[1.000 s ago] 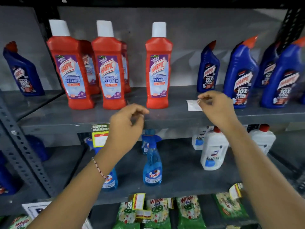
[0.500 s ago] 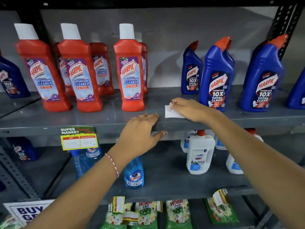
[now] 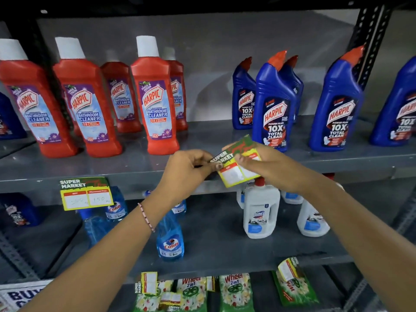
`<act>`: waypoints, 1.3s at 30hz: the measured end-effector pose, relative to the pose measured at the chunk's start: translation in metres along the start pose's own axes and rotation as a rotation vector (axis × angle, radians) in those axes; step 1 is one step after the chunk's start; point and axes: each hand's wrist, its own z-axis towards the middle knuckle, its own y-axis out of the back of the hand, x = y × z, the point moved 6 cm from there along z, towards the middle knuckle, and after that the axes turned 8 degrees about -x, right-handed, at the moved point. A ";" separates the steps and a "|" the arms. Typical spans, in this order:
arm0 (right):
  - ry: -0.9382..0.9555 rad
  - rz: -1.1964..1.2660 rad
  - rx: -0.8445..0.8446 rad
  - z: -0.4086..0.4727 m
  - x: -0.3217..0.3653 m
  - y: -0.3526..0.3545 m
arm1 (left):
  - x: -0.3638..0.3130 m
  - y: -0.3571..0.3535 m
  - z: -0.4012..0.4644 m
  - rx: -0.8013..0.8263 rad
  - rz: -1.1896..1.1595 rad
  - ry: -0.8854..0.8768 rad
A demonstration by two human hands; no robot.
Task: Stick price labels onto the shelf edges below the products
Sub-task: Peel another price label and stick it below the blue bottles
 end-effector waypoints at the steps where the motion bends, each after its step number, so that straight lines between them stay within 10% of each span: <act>1: -0.026 0.113 -0.023 -0.008 -0.002 0.005 | -0.004 -0.005 -0.001 0.001 -0.084 0.053; 12: -0.106 0.264 -0.735 -0.078 -0.122 0.099 | -0.048 -0.132 -0.013 0.170 0.020 0.113; 39: -0.141 0.225 -1.163 -0.093 -0.186 0.151 | -0.060 -0.193 -0.024 -0.120 0.193 0.157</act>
